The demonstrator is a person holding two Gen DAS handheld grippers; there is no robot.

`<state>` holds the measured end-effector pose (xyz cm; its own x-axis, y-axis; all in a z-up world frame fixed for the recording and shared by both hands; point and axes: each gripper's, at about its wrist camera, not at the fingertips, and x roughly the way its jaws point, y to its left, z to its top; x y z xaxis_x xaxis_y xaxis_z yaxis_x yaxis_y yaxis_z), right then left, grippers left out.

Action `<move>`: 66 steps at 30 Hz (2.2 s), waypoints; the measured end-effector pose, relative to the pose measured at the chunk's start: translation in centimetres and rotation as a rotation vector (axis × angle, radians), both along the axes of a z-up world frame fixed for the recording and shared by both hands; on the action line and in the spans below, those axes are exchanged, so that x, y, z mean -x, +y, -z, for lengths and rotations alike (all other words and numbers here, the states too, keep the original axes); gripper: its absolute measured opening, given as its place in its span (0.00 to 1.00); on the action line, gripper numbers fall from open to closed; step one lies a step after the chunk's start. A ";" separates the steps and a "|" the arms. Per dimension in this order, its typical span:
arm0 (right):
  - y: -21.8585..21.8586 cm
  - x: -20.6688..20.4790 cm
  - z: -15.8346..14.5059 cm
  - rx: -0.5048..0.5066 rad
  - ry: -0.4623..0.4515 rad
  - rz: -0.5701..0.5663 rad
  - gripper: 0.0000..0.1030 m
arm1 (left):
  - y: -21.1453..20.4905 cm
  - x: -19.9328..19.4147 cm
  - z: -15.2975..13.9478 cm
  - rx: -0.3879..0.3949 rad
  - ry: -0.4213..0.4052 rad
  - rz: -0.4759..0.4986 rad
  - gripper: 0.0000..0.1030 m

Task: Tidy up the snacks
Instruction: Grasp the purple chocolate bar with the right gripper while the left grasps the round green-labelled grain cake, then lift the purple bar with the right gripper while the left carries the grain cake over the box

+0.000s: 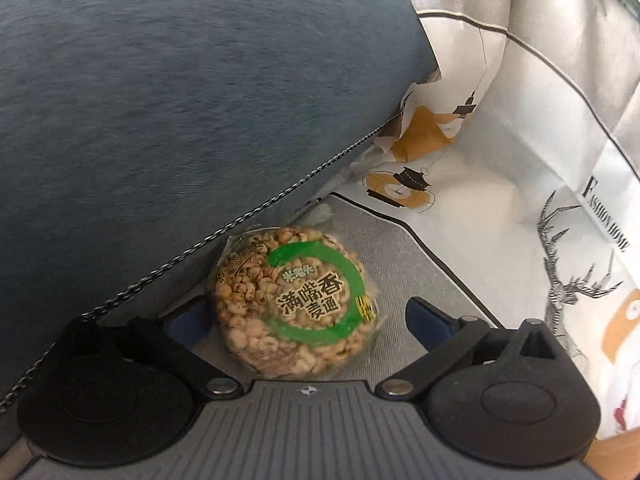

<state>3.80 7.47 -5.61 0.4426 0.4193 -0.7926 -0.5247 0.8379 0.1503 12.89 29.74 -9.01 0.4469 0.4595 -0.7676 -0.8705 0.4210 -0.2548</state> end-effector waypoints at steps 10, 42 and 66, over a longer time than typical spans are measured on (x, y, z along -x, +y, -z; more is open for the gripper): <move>-0.1 -0.4 0.0 0.000 -0.003 -0.008 0.18 | -0.2 0.1 -0.4 -0.061 0.021 -0.026 0.81; -2.0 5.0 -1.5 -0.006 0.034 -0.218 0.19 | -6.9 13.7 -2.4 0.185 0.185 0.382 0.81; -1.6 6.1 -0.9 0.054 -0.050 -0.245 0.24 | -7.7 12.5 -1.2 0.128 0.294 0.419 0.89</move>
<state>-2.29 5.92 -4.73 0.3716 0.4766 -0.7967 -0.7190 0.6906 0.0778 0.36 22.02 -7.81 0.3295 0.1815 -0.9266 -0.6767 0.7298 -0.0977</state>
